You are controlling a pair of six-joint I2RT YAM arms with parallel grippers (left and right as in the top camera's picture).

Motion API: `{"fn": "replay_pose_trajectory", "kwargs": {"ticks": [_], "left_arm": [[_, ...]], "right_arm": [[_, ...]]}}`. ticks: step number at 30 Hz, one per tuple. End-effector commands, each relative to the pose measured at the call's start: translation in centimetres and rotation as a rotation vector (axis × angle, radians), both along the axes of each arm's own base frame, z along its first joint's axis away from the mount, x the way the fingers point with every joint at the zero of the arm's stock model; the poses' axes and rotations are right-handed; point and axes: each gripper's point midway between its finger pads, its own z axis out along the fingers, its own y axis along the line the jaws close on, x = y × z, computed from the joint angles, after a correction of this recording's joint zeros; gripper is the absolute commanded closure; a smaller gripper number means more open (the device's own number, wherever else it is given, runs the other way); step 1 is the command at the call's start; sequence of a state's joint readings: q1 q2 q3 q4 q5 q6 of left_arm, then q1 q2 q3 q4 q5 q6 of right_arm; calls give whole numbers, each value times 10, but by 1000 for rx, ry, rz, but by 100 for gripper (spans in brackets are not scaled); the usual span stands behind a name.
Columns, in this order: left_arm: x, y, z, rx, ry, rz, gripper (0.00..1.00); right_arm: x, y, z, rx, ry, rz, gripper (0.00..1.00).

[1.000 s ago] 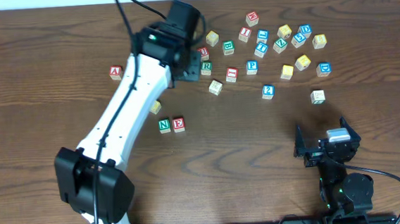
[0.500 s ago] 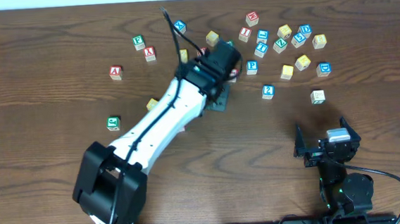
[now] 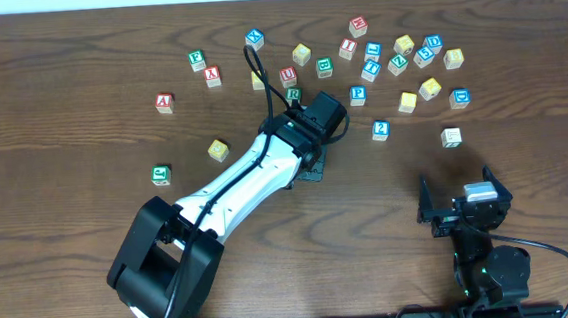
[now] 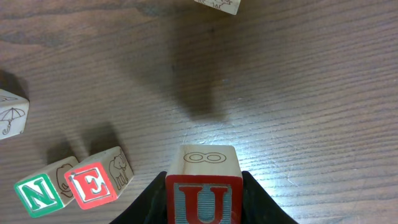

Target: Spell out NEURIPS

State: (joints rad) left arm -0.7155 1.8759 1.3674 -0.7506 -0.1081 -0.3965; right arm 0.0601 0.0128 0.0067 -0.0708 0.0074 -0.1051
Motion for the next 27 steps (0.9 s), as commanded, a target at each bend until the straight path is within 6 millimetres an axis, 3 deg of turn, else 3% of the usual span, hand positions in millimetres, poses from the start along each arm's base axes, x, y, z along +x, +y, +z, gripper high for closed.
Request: {"fn": "replay_pose_trajectory", "kwargs": {"ticks": [1, 27], "left_arm": [[0, 1, -1, 7, -7, 26, 92], [10, 10, -9, 11, -80, 149, 92]], "right_arm": [[0, -2, -1, 15, 5, -11, 1], [0, -2, -1, 15, 5, -11, 1]]}}
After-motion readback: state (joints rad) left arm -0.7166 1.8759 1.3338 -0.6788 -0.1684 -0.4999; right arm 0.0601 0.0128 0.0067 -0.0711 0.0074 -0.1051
